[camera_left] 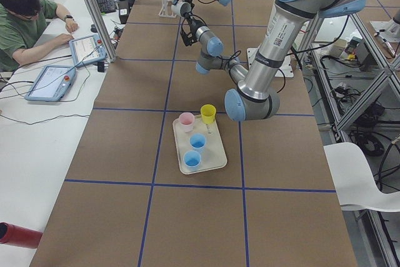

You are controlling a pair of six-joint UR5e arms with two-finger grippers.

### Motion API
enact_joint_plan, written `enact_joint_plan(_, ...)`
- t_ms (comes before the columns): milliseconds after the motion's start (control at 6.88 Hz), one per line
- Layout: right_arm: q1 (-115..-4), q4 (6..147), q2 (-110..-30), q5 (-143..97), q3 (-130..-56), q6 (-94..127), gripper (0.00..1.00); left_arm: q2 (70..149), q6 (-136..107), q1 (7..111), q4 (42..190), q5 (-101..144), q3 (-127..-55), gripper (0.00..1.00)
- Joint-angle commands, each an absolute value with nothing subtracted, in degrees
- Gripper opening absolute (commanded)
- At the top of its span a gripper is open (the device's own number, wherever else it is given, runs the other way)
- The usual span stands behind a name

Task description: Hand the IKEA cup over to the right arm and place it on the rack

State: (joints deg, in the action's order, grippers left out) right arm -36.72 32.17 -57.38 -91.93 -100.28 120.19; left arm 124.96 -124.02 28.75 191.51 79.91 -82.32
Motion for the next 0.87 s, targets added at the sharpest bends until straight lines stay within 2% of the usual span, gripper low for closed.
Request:
enact_joint_plan(0, -36.6, 32.1, -57.6, -91.9, -100.3, 120.4, 0.21, 125.1, -123.9, 28.5, 191.2, 79.9, -82.2, 0.00)
enact_joint_plan(145, -36.6, 32.1, -57.7, -91.9, -100.3, 120.2, 0.00, 125.0, -123.8, 28.7, 191.2, 80.1, -82.4, 0.57)
enact_joint_plan(291, -37.1, 32.1, -57.7, -91.8, -100.4, 120.0, 0.00, 124.5, -122.2, 29.3, 191.2, 80.6, -82.8, 1.00)
enact_joint_plan(727, -38.9, 31.6, -59.2, -85.4, -100.4, 116.6, 0.00, 122.7, -121.7, 29.6, 191.7, 81.9, -83.4, 1.00)
